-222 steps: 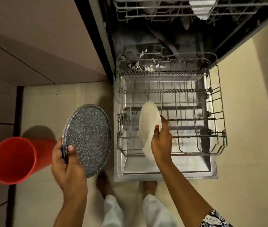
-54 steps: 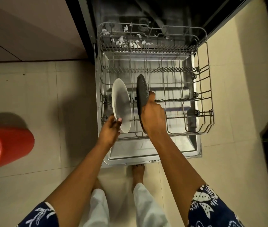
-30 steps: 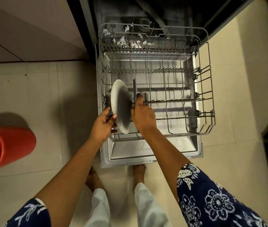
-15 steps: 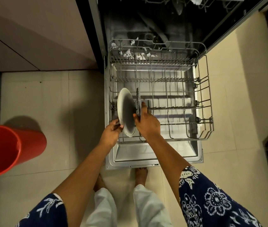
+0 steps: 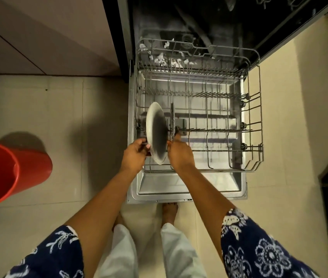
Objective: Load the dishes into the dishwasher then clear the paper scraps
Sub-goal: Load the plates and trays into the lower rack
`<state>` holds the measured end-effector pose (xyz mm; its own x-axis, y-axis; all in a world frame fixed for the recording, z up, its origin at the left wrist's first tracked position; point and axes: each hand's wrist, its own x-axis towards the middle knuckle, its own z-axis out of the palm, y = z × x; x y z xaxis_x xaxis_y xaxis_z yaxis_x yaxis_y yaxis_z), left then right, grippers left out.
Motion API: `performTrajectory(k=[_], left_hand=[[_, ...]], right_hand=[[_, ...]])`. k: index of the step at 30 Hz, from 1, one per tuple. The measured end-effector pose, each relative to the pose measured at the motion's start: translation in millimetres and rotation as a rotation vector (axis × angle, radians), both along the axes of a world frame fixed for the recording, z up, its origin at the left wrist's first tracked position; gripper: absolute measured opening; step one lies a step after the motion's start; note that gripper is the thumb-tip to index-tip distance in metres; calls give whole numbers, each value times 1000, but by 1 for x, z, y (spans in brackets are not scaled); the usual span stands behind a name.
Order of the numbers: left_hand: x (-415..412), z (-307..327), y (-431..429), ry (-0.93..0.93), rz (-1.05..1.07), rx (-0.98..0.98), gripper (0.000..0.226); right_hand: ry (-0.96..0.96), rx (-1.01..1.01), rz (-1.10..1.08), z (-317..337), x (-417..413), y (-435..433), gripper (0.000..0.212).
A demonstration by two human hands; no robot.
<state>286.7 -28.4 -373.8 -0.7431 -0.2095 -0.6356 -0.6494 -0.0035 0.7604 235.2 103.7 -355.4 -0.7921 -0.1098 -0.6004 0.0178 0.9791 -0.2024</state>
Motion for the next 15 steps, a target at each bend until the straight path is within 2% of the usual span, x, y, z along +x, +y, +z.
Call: performTrajectory(k=[5,9,11,15], left_hand=[[4,-6,0,2,-5,-9,16],[8,7,-3,-57,-45,-41,23],[13,36,-7,-80,-103,-77,32],[19,128,-25,-42,-98,-149,33]], right_hand=[[12,47,33,-8,3,-11,60],[12,39,-60,8,3,-15,69],[-8,20,-87,32,7,-15,74],[30,-77,-88,117,9,-26,73]])
